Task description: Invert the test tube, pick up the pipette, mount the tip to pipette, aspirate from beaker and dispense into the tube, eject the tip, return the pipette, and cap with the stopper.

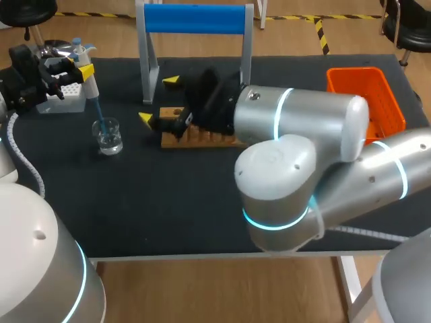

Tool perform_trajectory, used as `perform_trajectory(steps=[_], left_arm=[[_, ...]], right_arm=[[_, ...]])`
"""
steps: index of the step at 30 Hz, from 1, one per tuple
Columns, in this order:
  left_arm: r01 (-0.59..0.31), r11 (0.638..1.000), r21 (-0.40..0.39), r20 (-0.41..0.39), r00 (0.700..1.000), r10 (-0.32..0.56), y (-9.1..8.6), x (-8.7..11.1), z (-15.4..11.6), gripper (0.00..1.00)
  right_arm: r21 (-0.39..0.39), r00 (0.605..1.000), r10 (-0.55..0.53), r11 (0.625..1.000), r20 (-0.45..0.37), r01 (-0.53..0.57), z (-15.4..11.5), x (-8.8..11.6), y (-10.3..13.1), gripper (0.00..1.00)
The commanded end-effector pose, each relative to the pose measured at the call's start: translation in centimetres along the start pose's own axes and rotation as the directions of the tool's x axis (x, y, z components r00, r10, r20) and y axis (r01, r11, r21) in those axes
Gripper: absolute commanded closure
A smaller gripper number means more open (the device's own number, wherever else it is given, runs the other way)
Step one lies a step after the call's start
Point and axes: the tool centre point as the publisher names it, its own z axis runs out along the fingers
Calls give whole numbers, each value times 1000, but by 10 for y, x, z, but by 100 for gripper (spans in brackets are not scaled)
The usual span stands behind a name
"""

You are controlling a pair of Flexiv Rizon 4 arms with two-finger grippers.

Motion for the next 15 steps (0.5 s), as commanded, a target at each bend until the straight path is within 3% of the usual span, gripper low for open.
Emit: perform_trajectory(steps=[1,15], left_arm=[[-1,1000,1,4,1000,1,0,1,0,100],[-1,1000,1,4,1000,1,0,1,0,100]], right_arm=[[-7,939,9,1000,-344,-12,-3,-14,11,0],[-42,889,-12,999,-458,-8,44,-26,45,0]])
